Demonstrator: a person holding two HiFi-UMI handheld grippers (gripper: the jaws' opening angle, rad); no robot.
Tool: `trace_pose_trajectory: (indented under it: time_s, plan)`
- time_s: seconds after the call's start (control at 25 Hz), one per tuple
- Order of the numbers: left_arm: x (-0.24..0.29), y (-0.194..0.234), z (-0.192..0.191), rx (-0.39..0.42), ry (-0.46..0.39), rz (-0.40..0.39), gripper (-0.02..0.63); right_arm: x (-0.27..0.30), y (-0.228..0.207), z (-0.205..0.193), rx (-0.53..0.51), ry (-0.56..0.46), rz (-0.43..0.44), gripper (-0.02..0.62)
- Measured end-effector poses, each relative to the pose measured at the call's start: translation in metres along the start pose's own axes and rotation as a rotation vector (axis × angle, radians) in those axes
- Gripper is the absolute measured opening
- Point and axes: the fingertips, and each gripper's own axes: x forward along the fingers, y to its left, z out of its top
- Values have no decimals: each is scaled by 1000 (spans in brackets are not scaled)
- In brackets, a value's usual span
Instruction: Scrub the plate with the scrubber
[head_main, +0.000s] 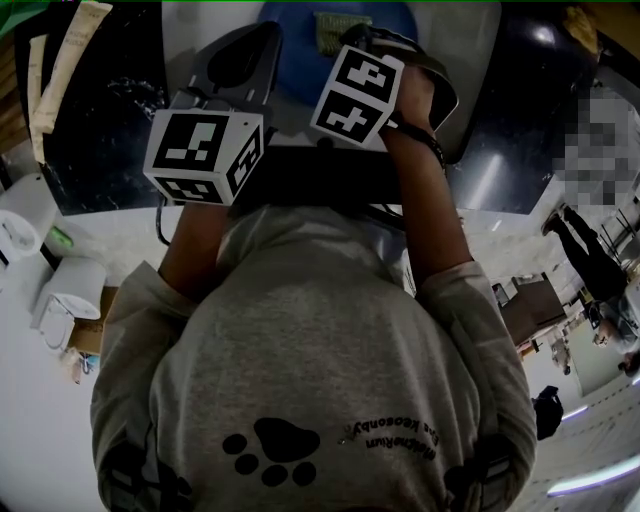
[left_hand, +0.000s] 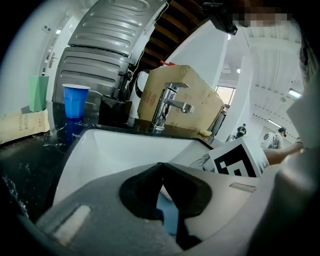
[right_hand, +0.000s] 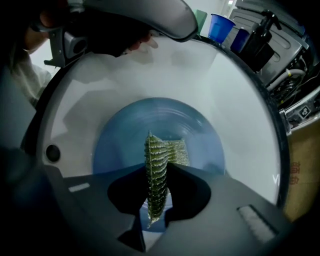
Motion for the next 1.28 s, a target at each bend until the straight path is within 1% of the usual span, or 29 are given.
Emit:
trace_pose_trajectory:
  time_s: [0.24,0.88,1.12,1.28]
  plan:
    - [-4,-9,-1,14,-2,-13,3,-11,28,-1,13,-7,88,75]
    - [-7,-21,4,30,-15,-40,3,-38,75,-3,4,6,281,75]
    - [-9,-23,8,32,-23,-42,3,-50,84,-2,-10,4,315,74]
    - [-7,-26,8,34,-22,-49,3,-59,80,-2,9,-18,297,74]
